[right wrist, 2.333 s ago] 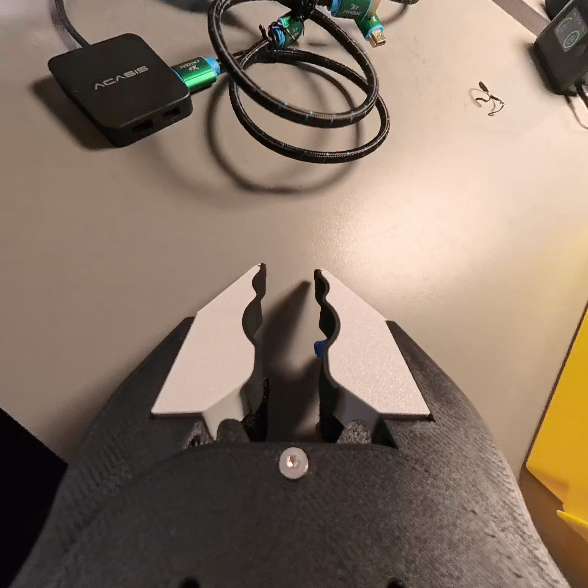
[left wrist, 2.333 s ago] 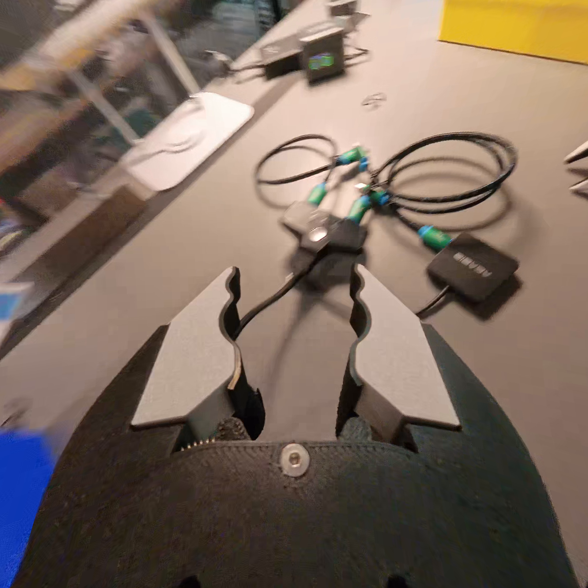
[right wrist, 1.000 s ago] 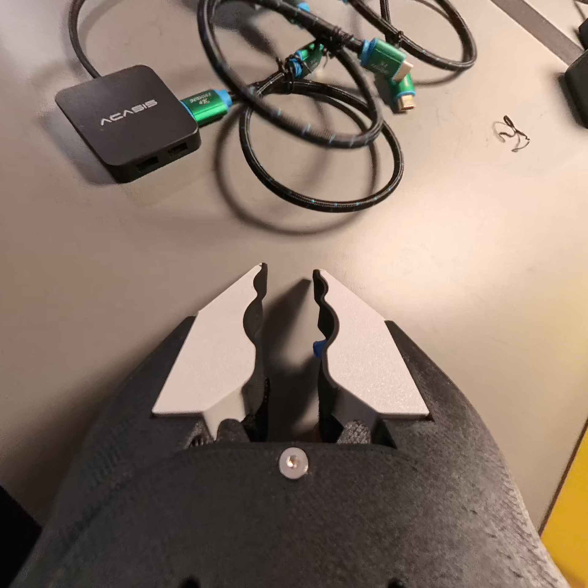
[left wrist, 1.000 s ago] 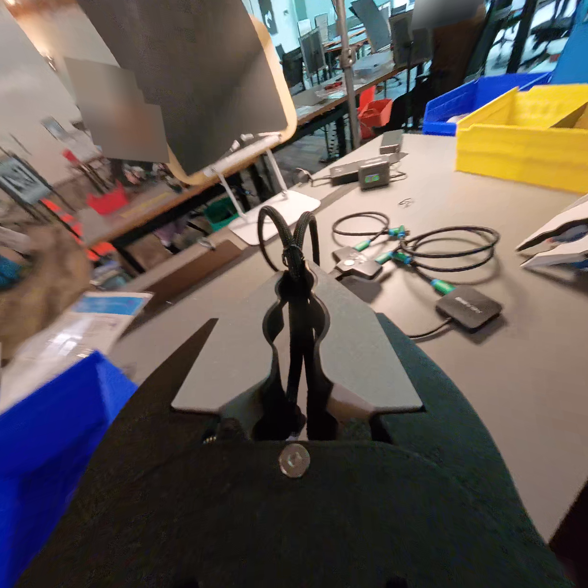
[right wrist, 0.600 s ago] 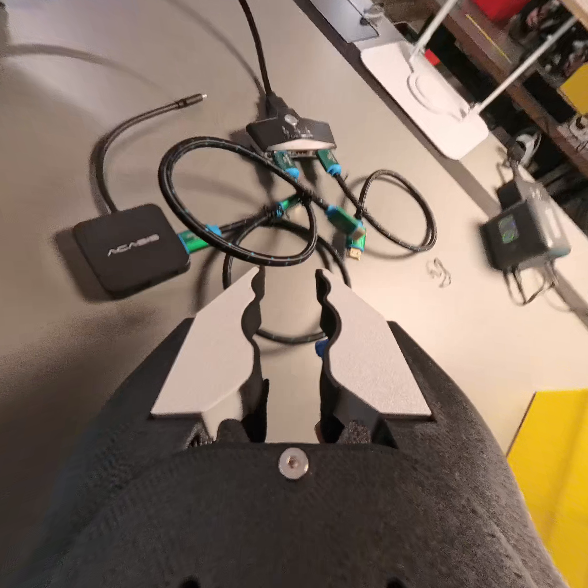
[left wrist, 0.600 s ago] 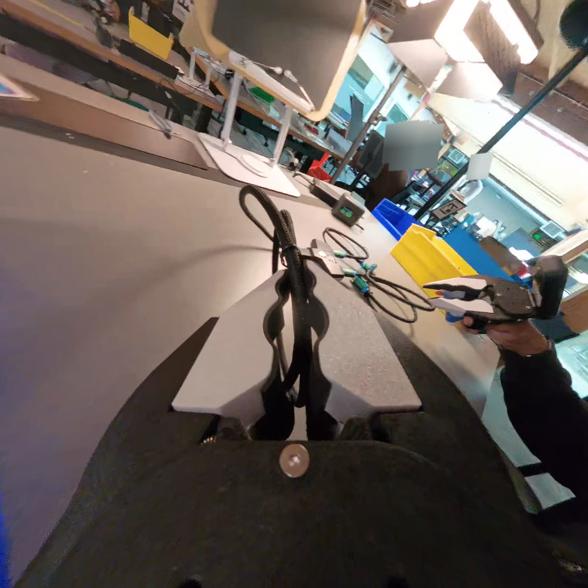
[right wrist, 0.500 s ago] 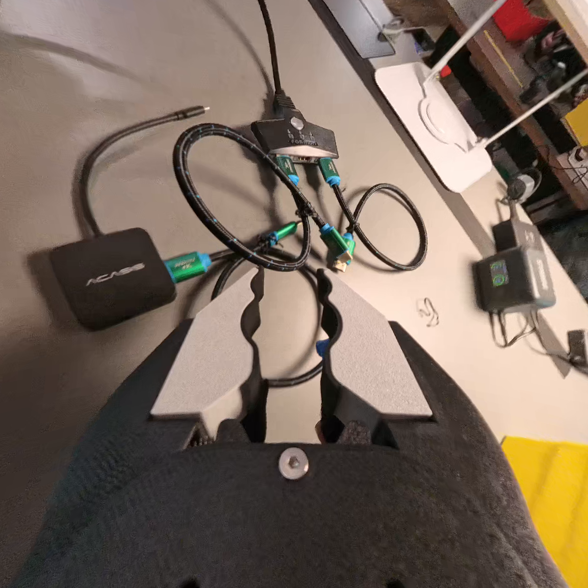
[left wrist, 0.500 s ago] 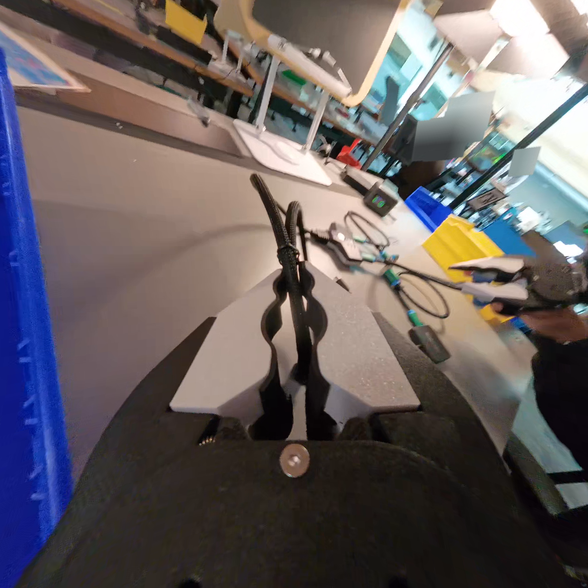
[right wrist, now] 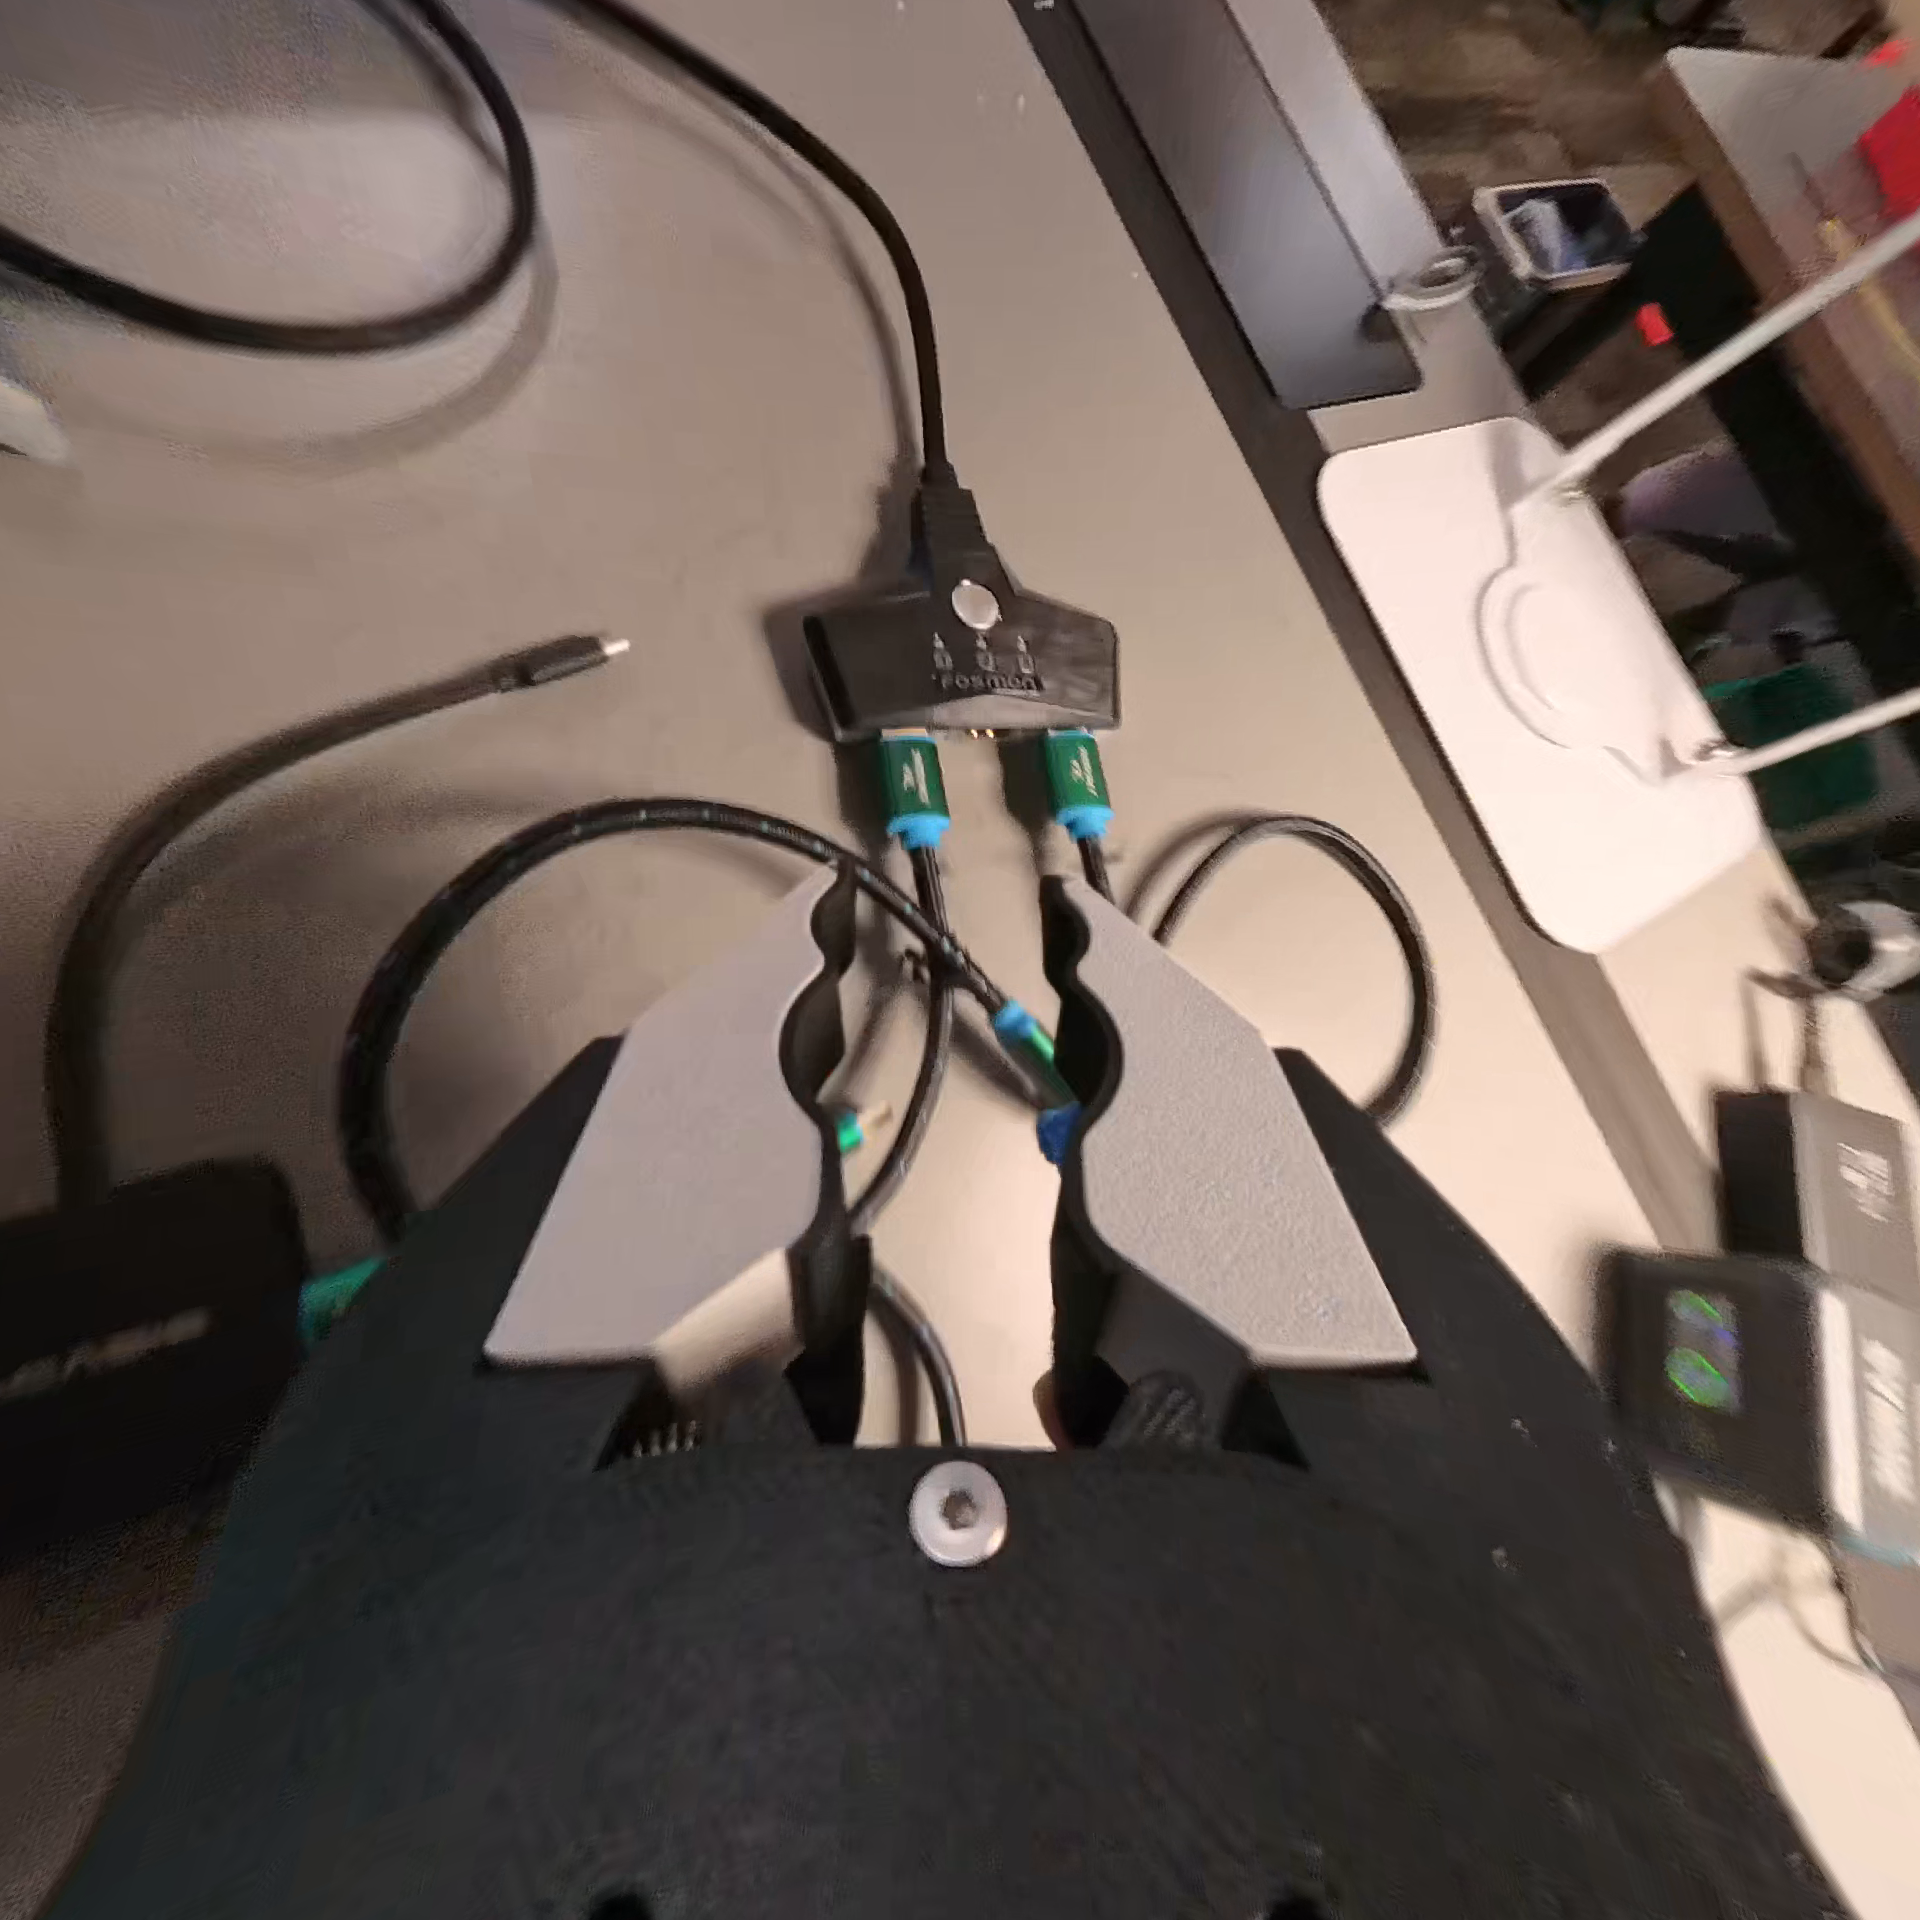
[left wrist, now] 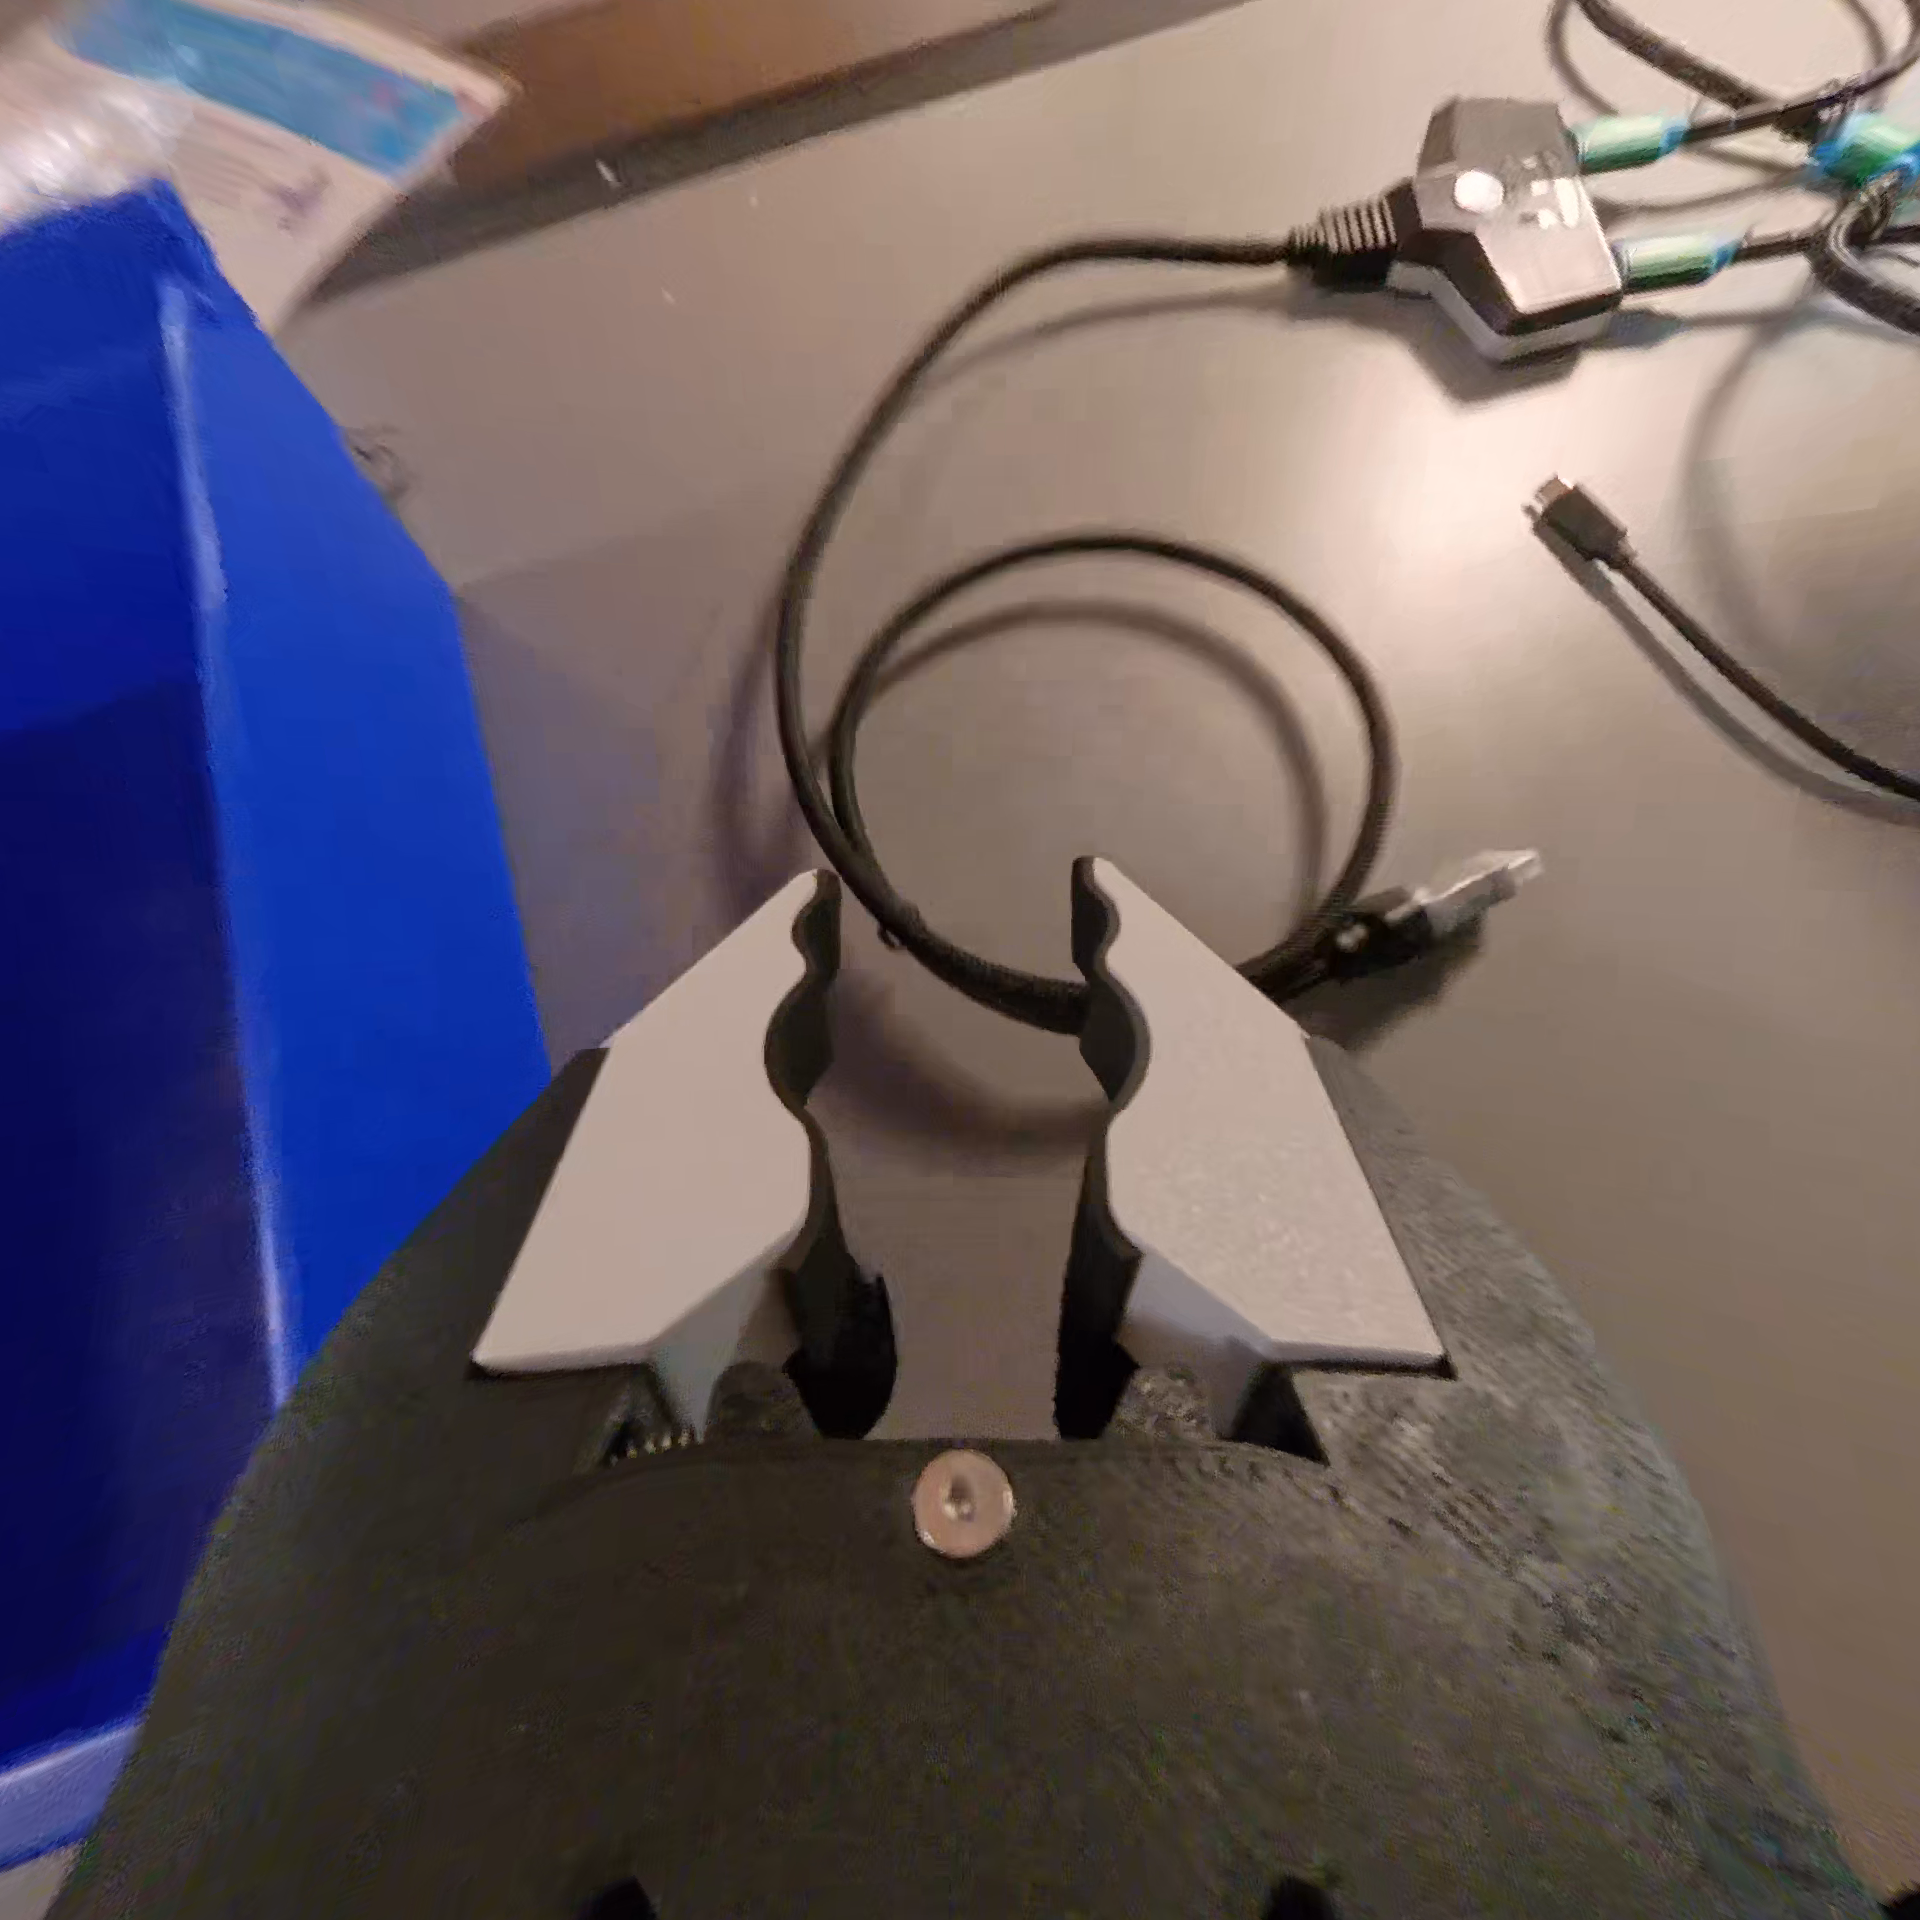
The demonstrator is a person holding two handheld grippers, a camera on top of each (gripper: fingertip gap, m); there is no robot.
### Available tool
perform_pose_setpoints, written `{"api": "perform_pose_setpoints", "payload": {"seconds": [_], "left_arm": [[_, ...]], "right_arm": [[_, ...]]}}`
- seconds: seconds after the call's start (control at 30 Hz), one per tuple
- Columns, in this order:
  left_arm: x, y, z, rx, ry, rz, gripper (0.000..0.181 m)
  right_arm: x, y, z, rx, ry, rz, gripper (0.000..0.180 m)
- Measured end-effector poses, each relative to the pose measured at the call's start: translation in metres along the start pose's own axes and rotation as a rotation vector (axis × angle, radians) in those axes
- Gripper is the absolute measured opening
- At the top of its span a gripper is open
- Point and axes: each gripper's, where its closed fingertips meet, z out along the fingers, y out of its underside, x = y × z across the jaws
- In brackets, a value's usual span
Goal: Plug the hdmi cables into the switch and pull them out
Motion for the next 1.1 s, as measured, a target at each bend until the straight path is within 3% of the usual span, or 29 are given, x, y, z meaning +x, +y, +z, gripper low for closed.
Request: {"api": "perform_pose_setpoints", "payload": {"seconds": [0.13, 0.23, 0.3, 0.47, 0.57, 0.67, 0.83, 0.9, 0.97, 1.1], "left_arm": [[0.014, -0.026, -0.009, 0.029, -0.032, 0.082, 0.05], [0.054, -0.05, -0.001, 0.075, 0.115, 0.1, 0.05], [0.087, -0.066, 0.011, 0.1, 0.276, 0.05, 0.049], [0.162, -0.099, 0.069, 0.034, 0.65, -0.17, 0.05], [0.18, -0.109, 0.117, -0.066, 0.721, -0.325, 0.051], [0.202, -0.123, 0.141, -0.102, 0.837, -0.462, 0.056], [0.237, -0.134, 0.151, -0.051, 0.945, -0.432, 0.071], [0.253, -0.136, 0.142, -0.026, 1.047, -0.439, 0.064], [0.256, -0.132, 0.143, -0.001, 1.038, -0.449, 0.034], [0.253, -0.123, 0.138, 0.034, 1.038, -0.422, 0.03]], "right_arm": [[-0.003, 0.015, 0.051, -0.115, -0.082, 0.008, 0.043], [-0.015, 0.032, 0.07, -0.191, -0.124, -0.032, 0.04], [-0.018, 0.029, 0.072, -0.149, -0.108, -0.033, 0.02], [-0.015, 0.032, 0.065, -0.098, 0.015, -0.111, 0.017], [-0.012, 0.035, 0.051, -0.051, 0.096, -0.15, 0.016], [-0.012, 0.034, 0.029, 0.044, 0.142, -0.165, 0.015], [-0.031, 0.029, 0.003, 0.189, 0.135, -0.262, 0.015], [-0.04, 0.028, 0.001, 0.202, 0.128, -0.326, 0.015], [-0.043, 0.03, 0.002, 0.178, 0.145, -0.383, 0.015], [-0.048, 0.032, 0.003, 0.169, 0.14, -0.408, 0.016]]}}
